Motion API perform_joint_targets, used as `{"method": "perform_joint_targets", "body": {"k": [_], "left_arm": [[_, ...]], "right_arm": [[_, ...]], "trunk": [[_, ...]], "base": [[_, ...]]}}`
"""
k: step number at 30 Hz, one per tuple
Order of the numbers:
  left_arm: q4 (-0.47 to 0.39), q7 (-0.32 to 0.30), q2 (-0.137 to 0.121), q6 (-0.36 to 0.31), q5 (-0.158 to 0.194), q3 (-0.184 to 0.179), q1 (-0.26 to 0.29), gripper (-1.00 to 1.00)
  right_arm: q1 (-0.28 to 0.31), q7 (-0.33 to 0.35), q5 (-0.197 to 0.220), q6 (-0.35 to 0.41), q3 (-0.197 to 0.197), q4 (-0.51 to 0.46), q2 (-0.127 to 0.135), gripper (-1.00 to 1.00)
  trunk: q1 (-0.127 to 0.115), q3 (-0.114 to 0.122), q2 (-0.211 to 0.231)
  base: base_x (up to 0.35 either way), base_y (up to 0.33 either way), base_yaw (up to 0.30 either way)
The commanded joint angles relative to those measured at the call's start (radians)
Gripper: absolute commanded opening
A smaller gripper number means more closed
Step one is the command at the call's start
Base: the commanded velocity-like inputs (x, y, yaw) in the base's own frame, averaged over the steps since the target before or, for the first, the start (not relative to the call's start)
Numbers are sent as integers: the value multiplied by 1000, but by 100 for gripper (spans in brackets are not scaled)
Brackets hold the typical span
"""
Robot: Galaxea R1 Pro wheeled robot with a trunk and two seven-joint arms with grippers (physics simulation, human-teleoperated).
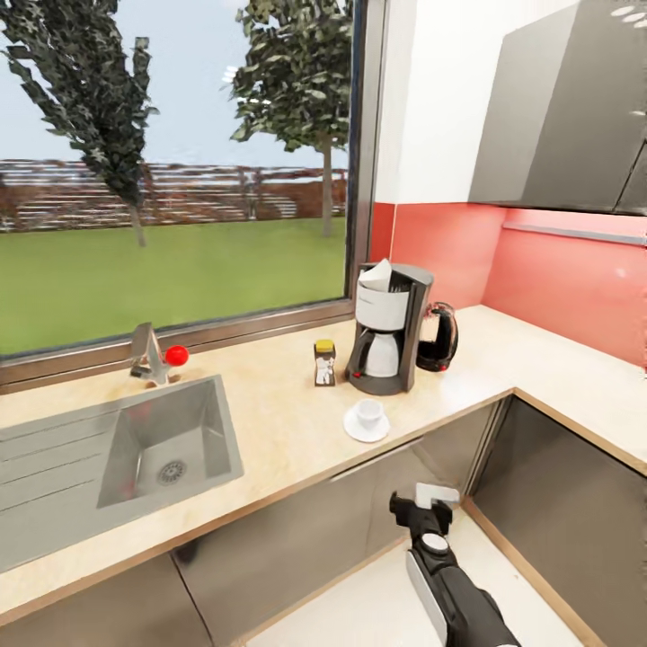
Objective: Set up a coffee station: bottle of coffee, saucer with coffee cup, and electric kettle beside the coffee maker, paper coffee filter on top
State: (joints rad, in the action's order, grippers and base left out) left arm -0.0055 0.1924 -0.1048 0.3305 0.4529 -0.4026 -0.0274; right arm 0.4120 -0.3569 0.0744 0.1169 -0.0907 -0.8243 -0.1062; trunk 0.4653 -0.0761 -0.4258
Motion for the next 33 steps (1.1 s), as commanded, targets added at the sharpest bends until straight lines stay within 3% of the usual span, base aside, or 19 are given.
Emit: {"method": "perform_joint_targets", "body": {"k": [1, 3, 4, 5, 6, 10, 13, 16, 20, 25, 26, 28, 30, 31, 33], "left_arm": [[-1, 3, 1, 2, 6, -9, 0, 100], [-1, 1, 3, 2, 6, -9, 0, 100], [-1, -1, 5, 3, 6, -9, 0, 100], [-1, -2, 6, 3, 6, -9, 0, 100], [-1, -2, 6, 3, 6, -9, 0, 100], [0, -2, 7, 2, 1, -8, 0, 100], [1, -2, 7, 1, -2, -7, -2, 100], [2, -2, 7, -3, -4, -9, -3, 100], [7, -2, 6, -13, -5, -10, -5, 100], [7, -1, 7, -18, -3, -8, -5, 100], [7, 0, 13, -19, -2, -8, -5, 100], [17, 6, 57, -31, 0, -8, -6, 100], [20, 8, 74, -79, 0, -9, -7, 100], [21, 12, 80, -167, -1, -11, -8, 100], [20, 14, 79, -250, -2, -10, -8, 100]], "right_arm": [[1, -12, 7, -50, -3, 59, 1, 100], [1, -16, 8, -147, -1, 157, 0, 100], [1, -17, 8, -229, -1, 265, -1, 100], [1, -17, 8, -251, -1, 335, -4, 100], [1, -17, 8, -256, -1, 358, -4, 100], [1, -10, 6, -271, -3, 661, -7, 100], [-1, -8, 5, -267, -3, 767, -7, 100], [-39, 32, 4, -191, -3, 796, -7, 100], [-79, 174, 4, -39, -3, 801, -2, 100], [-132, 200, 5, -18, -3, 801, -1, 100], [-144, 203, 5, -17, -3, 801, -4, 100], [-188, 215, 5, -16, -3, 801, -21, 100], [-210, 219, 5, -13, -3, 801, -28, 100], [-226, 220, 5, -11, -2, 801, -30, 100], [-237, 219, 5, -11, -2, 801, -31, 100]], "trunk": [[0, -2, -2], [0, -2, -2], [0, -2, -2], [0, -2, -2], [0, -2, -2], [0, -2, -2], [0, -2, -2], [0, -2, -2], [0, -2, -2], [0, -2, -2], [0, -2, -2], [0, -2, -2], [0, -2, -2], [0, -2, -2], [0, -2, -2]], "base": [[-250, 0, 0], [-136, 0, 0], [-35, 0, 0], [-18, 0, 0], [-14, 0, 0], [-3, 0, 0], [0, 0, 0], [0, 0, 0], [0, 0, 0], [0, 0, 0], [0, 0, 0], [0, 0, 0], [0, 0, 0], [0, 0, 0], [0, 0, 0]]}}
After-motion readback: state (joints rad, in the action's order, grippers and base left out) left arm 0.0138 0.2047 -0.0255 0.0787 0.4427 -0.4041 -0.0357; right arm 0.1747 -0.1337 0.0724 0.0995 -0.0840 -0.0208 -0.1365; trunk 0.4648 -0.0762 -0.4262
